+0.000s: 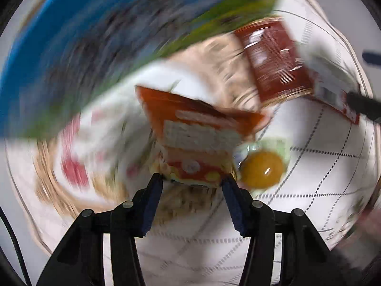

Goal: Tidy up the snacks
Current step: 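Grasp the orange CUICUIJIAO bag with the left tool while the right grasps the red-white stick packet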

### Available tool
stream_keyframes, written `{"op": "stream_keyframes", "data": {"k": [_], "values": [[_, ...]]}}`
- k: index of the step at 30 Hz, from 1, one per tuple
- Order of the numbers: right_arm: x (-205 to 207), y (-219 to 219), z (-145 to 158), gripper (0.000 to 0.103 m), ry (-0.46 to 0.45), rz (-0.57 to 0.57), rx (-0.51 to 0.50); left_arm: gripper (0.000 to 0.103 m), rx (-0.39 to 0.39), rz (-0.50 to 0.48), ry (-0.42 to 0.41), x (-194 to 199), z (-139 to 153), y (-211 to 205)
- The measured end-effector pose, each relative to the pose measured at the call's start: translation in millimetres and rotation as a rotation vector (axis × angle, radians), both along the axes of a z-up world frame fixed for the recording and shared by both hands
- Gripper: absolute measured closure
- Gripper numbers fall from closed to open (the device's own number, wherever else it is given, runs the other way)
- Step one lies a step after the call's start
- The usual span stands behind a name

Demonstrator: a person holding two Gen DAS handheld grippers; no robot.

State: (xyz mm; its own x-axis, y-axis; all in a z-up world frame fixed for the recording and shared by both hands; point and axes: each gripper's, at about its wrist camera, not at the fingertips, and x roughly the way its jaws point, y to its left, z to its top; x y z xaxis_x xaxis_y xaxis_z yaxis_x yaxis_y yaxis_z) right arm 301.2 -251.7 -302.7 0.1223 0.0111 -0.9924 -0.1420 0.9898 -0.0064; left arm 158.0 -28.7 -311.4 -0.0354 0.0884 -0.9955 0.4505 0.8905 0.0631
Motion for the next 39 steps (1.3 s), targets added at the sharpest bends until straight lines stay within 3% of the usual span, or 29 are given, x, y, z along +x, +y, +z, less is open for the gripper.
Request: {"op": "stream_keyframes", "data": {"k": [5,8,12,17,19,22,26,30,32,35,39], "values": [[17.1,33.1,-37.4,0.002,0.060,0.136,-0.085,0.053,-0.055,0.229,0.057,-9.9,-13.2,47.3],[19.9,33.4,-53.9,0.005,0.122,0.084,-0.059,0.053,-0.103,0.301,0.076,-16.4,-17.5,63.0],[9.2,24.2,-54.1,0.033,0.133,-0.022,-0.040,0.053,-0.153,0.308,0.046,-21.0,0.7,76.1],[-18.5,3.7,-48.9,0.035,0.177,-0.194,0.111,0.045,-0.192,0.160,-0.080,-3.7,52.4,57.1],[-28.4,-5.6,-48.5,0.035,0.191,-0.273,0.188,0.036,-0.194,0.096,-0.100,1.8,60.5,43.1],[-38.6,-16.9,-50.8,0.033,0.217,-0.362,0.282,0.035,-0.176,-0.004,-0.094,12.8,56.0,17.3],[-41.4,-19.9,-44.1,0.024,0.205,-0.372,0.277,0.035,-0.063,-0.180,-0.040,32.8,27.7,-25.9],[-33.6,-4.4,-34.6,0.024,0.150,-0.279,0.148,0.038,0.045,-0.294,-0.040,29.4,0.9,-49.4],[-29.1,7.2,-36.3,0.024,0.148,-0.224,0.109,0.043,0.023,-0.243,-0.035,27.0,-2.1,-42.8],[-28.2,23.1,-42.9,0.024,0.154,-0.153,0.034,0.044,-0.023,-0.060,0.020,28.7,-5.1,-10.5],[-35.4,40.5,-46.8,0.040,0.108,-0.096,-0.067,0.044,-0.076,0.163,0.084,-0.3,-11.7,44.0]]}}
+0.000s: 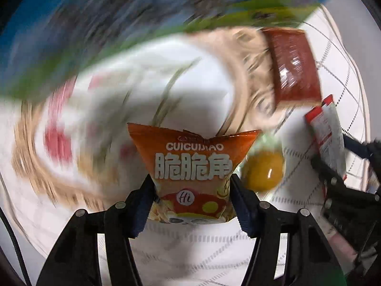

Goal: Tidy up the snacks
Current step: 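Grasp the orange CUICUIJIAO bag with the left tool while the right grasps the red-white stick packet, then carry both packets into the cardboard box and open both tools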

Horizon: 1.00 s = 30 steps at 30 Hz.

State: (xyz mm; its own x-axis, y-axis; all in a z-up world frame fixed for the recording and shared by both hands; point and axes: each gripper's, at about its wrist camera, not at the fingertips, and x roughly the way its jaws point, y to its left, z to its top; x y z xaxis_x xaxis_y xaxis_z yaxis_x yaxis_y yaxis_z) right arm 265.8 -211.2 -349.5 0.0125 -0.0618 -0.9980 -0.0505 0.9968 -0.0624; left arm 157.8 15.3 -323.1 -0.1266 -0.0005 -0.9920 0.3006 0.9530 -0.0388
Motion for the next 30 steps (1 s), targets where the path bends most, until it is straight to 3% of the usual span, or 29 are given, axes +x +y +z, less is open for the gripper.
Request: {"op": "stream_keyframes", "data": {"k": [3,7,9,13,16,18,21,27,30], "values": [[-11.1,0.2,1.1,0.042,-0.003,-0.074,0.045,0.044,-0.027,0.120,0.024,-19.3,-3.7,29.0],[-22.0,-6.4,1.6,0.042,0.053,-0.178,0.223,0.044,-0.078,0.171,0.043,-29.8,-12.3,44.2],[-36.4,3.4,-1.0,0.033,0.085,-0.205,0.275,0.043,-0.077,0.173,0.052,-32.4,-20.7,50.9],[-42.2,21.2,-8.4,0.031,0.091,-0.144,0.223,0.043,-0.053,0.185,-0.003,-10.1,-25.2,43.2],[-47.8,43.9,-12.5,0.036,0.061,-0.072,0.129,0.048,-0.043,0.190,-0.057,-8.2,3.6,26.9],[-55.4,52.4,-10.9,0.047,0.029,-0.062,0.102,0.052,-0.023,0.168,-0.081,-14.5,10.0,24.0],[-63.6,53.5,-0.1,0.054,-0.003,-0.102,0.137,0.054,-0.025,0.152,-0.101,-10.3,37.0,15.6],[-70.2,41.3,38.8,0.056,-0.060,-0.143,0.222,0.055,-0.058,0.120,-0.151,-7.1,74.9,8.5],[-70.3,30.3,61.9,0.056,-0.095,-0.156,0.269,0.055,-0.110,0.126,-0.169,2.2,119.9,22.1]]}}
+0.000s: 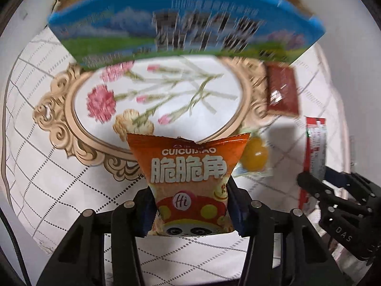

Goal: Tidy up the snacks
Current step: 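Carry both packets into the cardboard box and open both tools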

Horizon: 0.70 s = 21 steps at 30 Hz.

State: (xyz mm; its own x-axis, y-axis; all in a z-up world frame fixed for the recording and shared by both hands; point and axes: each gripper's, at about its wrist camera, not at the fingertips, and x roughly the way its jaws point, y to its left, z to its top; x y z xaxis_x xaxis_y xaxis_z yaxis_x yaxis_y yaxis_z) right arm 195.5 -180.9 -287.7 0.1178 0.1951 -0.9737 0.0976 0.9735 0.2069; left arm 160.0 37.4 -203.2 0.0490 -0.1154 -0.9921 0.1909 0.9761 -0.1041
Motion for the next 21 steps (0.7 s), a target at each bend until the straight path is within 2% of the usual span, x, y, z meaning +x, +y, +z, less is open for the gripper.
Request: {"op": "stream_keyframes", "data": {"k": [5,8,11,14,16,20,21], "values": [[29.8,-16.5,60.3,0.056,-0.102,-0.020,0.088,0.055,-0.129,0.014,-0.069,22.2,74.7,3.3],[47.8,-14.1,100.6,0.056,-0.186,-0.024,0.119,0.055,-0.152,0.010,-0.151,37.8,117.7,8.3],[81.2,-17.0,143.3,0.056,-0.278,-0.011,0.104,0.055,-0.135,0.012,-0.219,63.1,142.7,7.1],[130.0,-13.7,163.4,0.056,-0.337,0.006,0.048,0.055,-0.081,0.025,-0.272,87.9,156.6,15.3],[157.5,-10.8,170.2,0.056,-0.355,0.019,0.003,0.055,-0.047,0.039,-0.274,111.1,151.2,18.5],[208.8,-3.5,163.4,0.056,-0.337,0.054,-0.091,0.055,0.068,0.067,-0.245,152.9,122.9,31.5],[214.2,-1.9,160.5,0.056,-0.326,0.060,-0.111,0.055,0.094,0.069,-0.233,162.9,104.6,30.9]]}}
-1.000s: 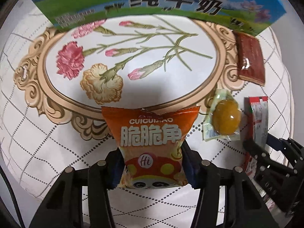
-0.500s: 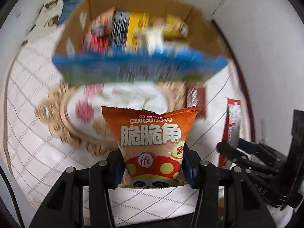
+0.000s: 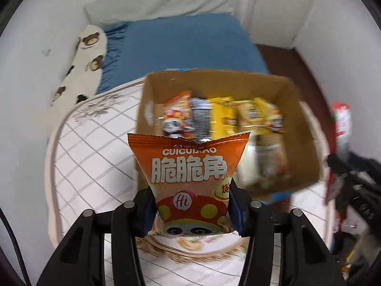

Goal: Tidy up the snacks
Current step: 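Carry both packets into the cardboard box and open both tools, then lift both tools out of the box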

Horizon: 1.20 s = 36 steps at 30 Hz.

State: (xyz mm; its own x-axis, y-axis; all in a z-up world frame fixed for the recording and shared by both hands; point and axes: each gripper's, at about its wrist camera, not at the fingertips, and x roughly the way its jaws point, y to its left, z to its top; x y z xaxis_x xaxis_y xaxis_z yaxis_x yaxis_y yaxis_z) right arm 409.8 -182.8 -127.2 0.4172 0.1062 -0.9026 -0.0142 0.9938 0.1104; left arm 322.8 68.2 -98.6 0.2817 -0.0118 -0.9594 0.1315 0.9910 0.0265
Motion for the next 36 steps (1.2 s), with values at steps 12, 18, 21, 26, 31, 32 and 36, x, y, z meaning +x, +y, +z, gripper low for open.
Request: {"op": "stream_keyframes", "data": {"k": [12,18,21,26,31,32,36], "values": [[79.1,-1.2,-101.3,0.028,0.219,-0.044,-0.090,0.024,-0.011,0.085,0.174,46.5,-104.3,17.0],[78.0,-4.8,-114.3,0.006,0.247,-0.065,-0.083,0.010,-0.061,0.072,0.150,42.2,-106.4,12.1],[74.2,-3.8,-116.2,0.006,0.242,-0.063,-0.065,0.010,-0.067,0.071,0.139,38.8,-102.7,9.6],[63.6,0.5,-106.0,0.006,0.215,-0.048,-0.027,0.010,-0.100,0.077,0.101,29.1,-90.7,7.5],[50.3,4.6,-91.8,0.006,0.166,-0.042,-0.011,0.010,-0.103,0.083,0.024,13.1,-70.4,6.1],[47.2,4.7,-87.7,0.006,0.156,-0.041,-0.005,0.010,-0.102,0.082,0.010,9.9,-66.9,5.8],[33.5,6.9,-71.8,0.006,0.114,-0.033,-0.002,0.010,-0.092,0.073,-0.058,-7.6,-47.3,3.8]]}}
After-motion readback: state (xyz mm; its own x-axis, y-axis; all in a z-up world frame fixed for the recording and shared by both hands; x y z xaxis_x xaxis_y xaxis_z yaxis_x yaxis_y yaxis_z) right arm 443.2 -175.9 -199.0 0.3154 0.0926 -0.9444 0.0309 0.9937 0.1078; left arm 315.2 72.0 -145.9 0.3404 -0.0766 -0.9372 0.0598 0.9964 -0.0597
